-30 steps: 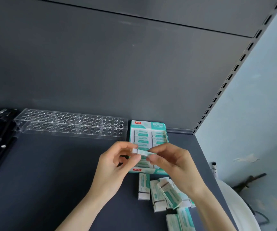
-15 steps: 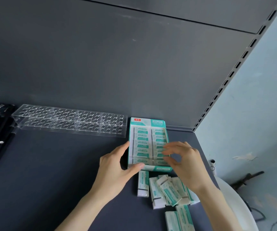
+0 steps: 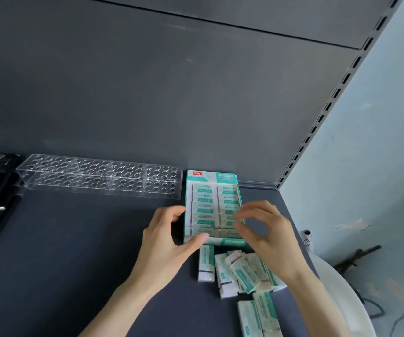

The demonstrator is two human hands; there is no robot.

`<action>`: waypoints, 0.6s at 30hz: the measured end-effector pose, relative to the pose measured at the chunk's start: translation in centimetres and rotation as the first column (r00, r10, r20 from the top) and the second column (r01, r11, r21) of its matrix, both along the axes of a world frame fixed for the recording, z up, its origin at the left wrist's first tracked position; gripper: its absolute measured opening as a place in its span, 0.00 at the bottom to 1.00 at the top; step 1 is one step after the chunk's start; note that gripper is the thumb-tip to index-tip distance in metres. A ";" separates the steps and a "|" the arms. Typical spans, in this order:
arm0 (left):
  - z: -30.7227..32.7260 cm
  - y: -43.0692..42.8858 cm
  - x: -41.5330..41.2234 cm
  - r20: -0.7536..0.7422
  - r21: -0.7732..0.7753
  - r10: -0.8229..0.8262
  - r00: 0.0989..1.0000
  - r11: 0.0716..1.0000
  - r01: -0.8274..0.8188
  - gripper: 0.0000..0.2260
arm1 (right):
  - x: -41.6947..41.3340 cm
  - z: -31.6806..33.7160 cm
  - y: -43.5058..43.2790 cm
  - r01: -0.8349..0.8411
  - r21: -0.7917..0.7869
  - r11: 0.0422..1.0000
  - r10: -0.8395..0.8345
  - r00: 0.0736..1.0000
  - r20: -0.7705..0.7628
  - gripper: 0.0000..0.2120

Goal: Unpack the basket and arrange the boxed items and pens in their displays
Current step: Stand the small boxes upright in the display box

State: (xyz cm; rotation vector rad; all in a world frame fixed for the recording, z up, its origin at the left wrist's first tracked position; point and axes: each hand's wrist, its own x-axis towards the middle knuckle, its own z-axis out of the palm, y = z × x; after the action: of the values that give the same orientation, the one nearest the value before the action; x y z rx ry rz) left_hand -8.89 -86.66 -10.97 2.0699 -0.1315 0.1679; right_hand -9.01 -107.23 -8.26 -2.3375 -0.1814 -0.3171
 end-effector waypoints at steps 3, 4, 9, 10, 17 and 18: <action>-0.2 -0.1 -1.7 0.083 -0.002 0.069 0.994 0.998 -0.070 0.11 | -3.1 0.0 0.1 0.005 0.078 0.997 -0.003 1.000 -0.027 0.06; -0.3 -0.3 -2.5 0.100 0.017 0.062 0.993 0.998 -0.065 0.10 | -4.0 -0.3 0.1 0.014 0.075 0.997 -0.011 0.999 -0.039 0.05; -0.9 -1.7 -4.4 0.087 0.303 0.041 0.995 0.951 -0.066 0.15 | -6.0 -1.7 0.3 0.038 -0.020 0.999 -0.039 0.997 -0.067 0.10; -0.9 -1.7 -4.4 0.050 0.358 0.045 0.998 0.932 -0.060 0.16 | -6.1 -1.8 0.3 0.038 -0.032 0.999 -0.040 0.998 -0.055 0.10; -0.4 -0.3 -5.0 -0.063 0.376 0.038 0.997 0.926 -0.012 0.07 | -6.1 -2.1 0.3 0.035 -0.071 0.997 -0.035 0.999 -0.004 0.09; -0.4 -0.3 -5.1 -0.063 0.383 0.053 0.997 0.923 -0.025 0.08 | -6.1 -2.0 0.4 0.032 -0.064 0.997 -0.031 1.000 0.003 0.09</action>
State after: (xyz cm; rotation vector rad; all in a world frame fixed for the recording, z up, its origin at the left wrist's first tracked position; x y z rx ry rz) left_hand -14.01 -86.96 -11.40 2.4675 -0.0822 0.0958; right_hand -15.15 -106.79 -10.26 -2.4056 -0.1581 -0.3337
